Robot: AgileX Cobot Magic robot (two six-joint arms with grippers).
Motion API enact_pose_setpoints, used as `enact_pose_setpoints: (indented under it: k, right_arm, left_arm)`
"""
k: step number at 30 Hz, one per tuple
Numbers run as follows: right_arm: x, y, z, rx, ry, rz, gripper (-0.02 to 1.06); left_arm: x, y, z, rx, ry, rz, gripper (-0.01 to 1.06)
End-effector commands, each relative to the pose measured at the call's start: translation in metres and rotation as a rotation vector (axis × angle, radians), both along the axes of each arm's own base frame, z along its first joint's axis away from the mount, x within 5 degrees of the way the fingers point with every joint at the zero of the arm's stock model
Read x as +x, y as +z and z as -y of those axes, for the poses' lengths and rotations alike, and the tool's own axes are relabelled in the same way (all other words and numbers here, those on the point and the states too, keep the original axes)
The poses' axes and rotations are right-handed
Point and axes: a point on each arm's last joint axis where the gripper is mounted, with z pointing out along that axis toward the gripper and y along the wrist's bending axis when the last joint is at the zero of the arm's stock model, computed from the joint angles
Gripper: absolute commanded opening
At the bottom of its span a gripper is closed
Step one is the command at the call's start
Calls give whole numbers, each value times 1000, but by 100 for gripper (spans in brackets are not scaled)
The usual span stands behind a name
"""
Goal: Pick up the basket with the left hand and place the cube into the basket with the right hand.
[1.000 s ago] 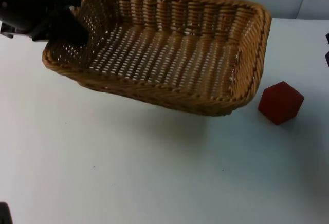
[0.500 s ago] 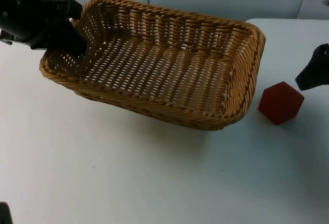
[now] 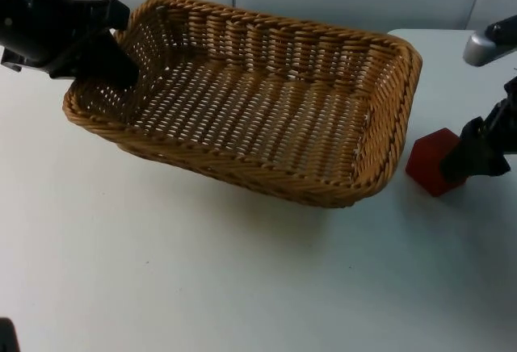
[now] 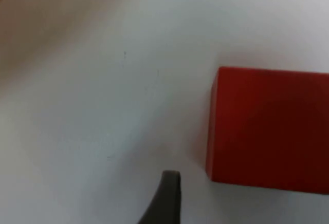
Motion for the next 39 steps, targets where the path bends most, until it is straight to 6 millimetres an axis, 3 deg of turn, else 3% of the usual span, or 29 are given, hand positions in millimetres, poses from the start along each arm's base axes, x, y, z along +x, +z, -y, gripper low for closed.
enact_pose_setpoints:
  k: [1, 9, 11, 13, 14, 15, 17, 19, 23, 24, 25, 28, 29, 31, 33, 34, 35, 37, 38, 39]
  right_arm:
    - [3, -5, 1, -1, 7, 5, 79]
    - [6, -24, 0, 10, -2, -2, 76]
    - [9, -24, 0, 14, -12, 16, 66]
    - [16, -19, 0, 26, -37, 41, 40]
    - [16, -19, 0, 26, -37, 41, 40]
    - [20, -15, -1, 38, -51, 54, 26]
    - [31, -7, -1, 51, -84, 90, 0]
    - [39, 2, 0, 58, -116, 118, 0]
    - [71, 57, 1, 107, -192, 282, 0]
    - [71, 57, 1, 107, -192, 282, 0]
    - [78, 76, -2, 142, -189, 318, 0]
    - [84, 121, -21, 339, -73, 281, 0]
    - [84, 121, -21, 339, -73, 281, 0]
    - [73, 144, -47, 496, 113, 161, 0]
    - [57, 149, -76, 547, 269, 64, 0]
    - [57, 149, -76, 547, 269, 64, 0]
    - [49, 147, -90, 554, 322, 11, 0]
    - [35, 141, -118, 484, 374, -71, 0]
    - [35, 141, -118, 484, 374, -71, 0]
    - [26, 134, -141, 414, 406, -100, 0]
  left_arm:
    - [-1, 6, 1, -46, 9, -12, 0]
    - [-1, 6, 2, -46, 6, -13, 0]
    - [-1, 6, 2, -46, 6, -13, 0]
    - [-1, 6, 2, -46, 6, -13, 0]
    - [-1, 6, 2, -46, 6, -13, 0]
    - [-1, 6, 2, -46, 6, -13, 0]
    - [-1, 6, 2, -46, 6, -13, 0]
    - [-1, 6, 2, -46, 6, -13, 0]
    - [-2, 6, 2, -52, -3, -18, 0]
    - [-2, 6, 2, -52, -3, -18, 0]
    - [-3, 6, 3, -55, -6, -21, 0]
    - [-3, 6, 3, -59, -12, -24, 0]
    - [-3, 6, 3, -59, -12, -24, 0]
    - [-3, 6, 3, -59, -12, -24, 0]
    - [-3, 6, 3, -59, -12, -24, 0]
    - [-3, 6, 3, -59, -12, -24, 0]
    - [-3, 6, 3, -59, -12, -24, 0]
    - [-3, 6, 3, -63, -9, -24, 0]
    - [-3, 6, 3, -63, -9, -24, 0]
    - [-3, 6, 3, -64, -8, -24, 0]
